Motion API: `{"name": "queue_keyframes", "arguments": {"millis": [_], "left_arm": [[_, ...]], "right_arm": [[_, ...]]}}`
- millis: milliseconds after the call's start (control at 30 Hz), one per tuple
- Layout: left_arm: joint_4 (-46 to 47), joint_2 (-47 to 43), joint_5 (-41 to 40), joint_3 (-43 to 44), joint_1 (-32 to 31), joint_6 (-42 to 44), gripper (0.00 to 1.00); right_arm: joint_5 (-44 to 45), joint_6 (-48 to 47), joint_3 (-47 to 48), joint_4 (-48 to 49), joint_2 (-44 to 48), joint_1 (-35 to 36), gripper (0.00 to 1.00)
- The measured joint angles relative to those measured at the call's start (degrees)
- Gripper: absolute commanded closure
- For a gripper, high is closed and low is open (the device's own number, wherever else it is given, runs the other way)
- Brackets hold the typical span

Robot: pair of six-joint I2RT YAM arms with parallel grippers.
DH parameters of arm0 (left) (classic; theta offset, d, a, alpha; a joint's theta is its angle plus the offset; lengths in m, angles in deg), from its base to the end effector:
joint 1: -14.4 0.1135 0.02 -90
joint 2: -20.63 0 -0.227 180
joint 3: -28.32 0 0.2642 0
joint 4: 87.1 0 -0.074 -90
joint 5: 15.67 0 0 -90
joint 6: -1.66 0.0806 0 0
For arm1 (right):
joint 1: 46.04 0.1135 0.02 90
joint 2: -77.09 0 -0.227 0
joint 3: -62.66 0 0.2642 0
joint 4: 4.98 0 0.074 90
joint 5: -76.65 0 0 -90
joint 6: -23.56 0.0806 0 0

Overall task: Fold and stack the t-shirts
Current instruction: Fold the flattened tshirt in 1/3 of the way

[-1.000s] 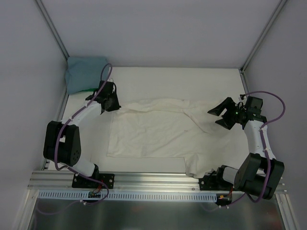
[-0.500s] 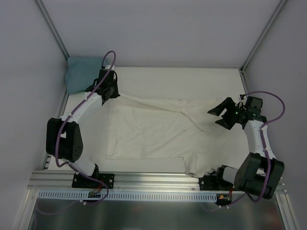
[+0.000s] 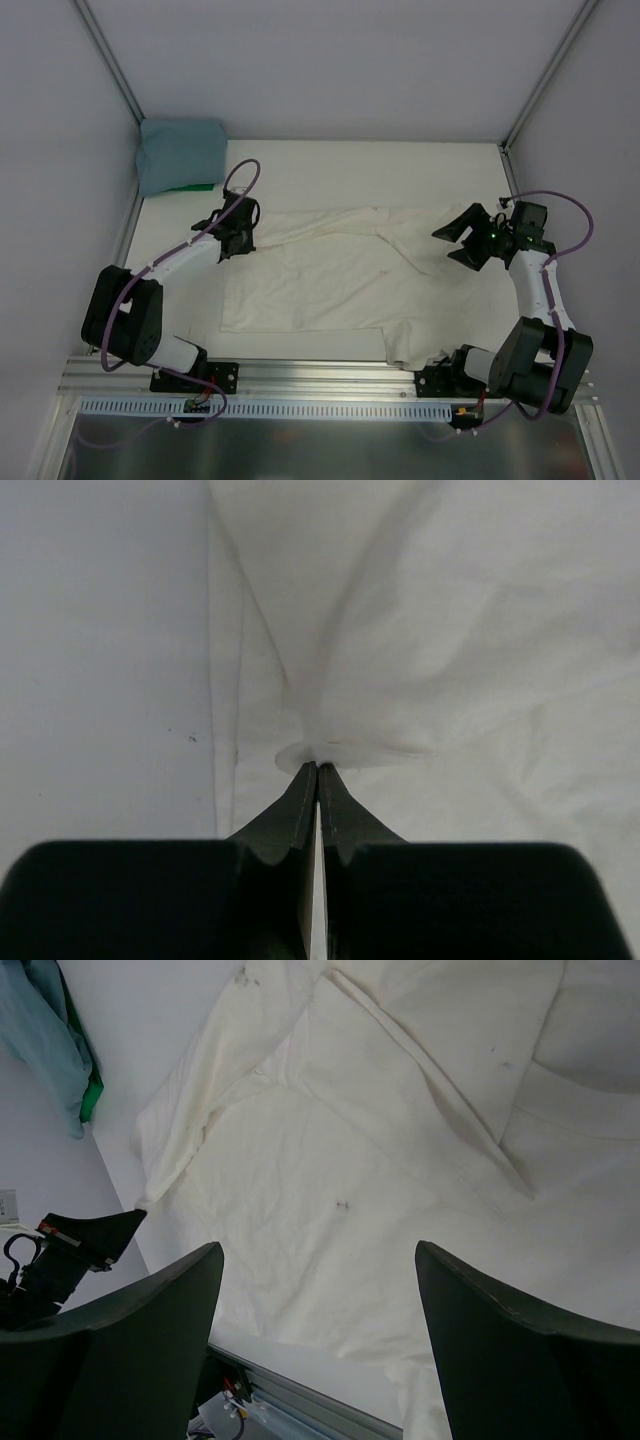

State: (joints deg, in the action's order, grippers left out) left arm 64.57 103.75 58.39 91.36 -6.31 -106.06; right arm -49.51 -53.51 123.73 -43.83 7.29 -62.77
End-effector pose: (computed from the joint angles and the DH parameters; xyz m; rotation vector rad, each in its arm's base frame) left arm 0.3273 -0.1001 0.1348 -0.0641 2.3726 0.0171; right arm 0.2977 -0.0398 0.1838 0.3059 2.2899 0.7183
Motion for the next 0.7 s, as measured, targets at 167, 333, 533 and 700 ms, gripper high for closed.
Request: {"name": "queue_keyframes", "arguments": {"millis": [167,333,533,700], "left_arm": [[-1.1,-0.1,-4.8,-2.8,-0.7,-3.8,0.59],[-3.8,1.3,-8.8,-2.8,-0.7,-7.2,0.06],[-2.0,-6.2,-7.3,-4.1,-2.3,-8.9,0.01],[5.4,-22.9,4.1,-6.9,-3.0,-8.4,0.01]], "right_arm": [[-0.3,0.0,0.0,0.0,0.0,0.0,0.16],[-1.0,0.0,0.0,0.1,0.0,0.0,0.01],[-2.2,0.1,1.6,0.2,-2.6,1.4,0.00],[-2.2,0.5,8.8,0.3,-10.8,7.1,0.00]]}}
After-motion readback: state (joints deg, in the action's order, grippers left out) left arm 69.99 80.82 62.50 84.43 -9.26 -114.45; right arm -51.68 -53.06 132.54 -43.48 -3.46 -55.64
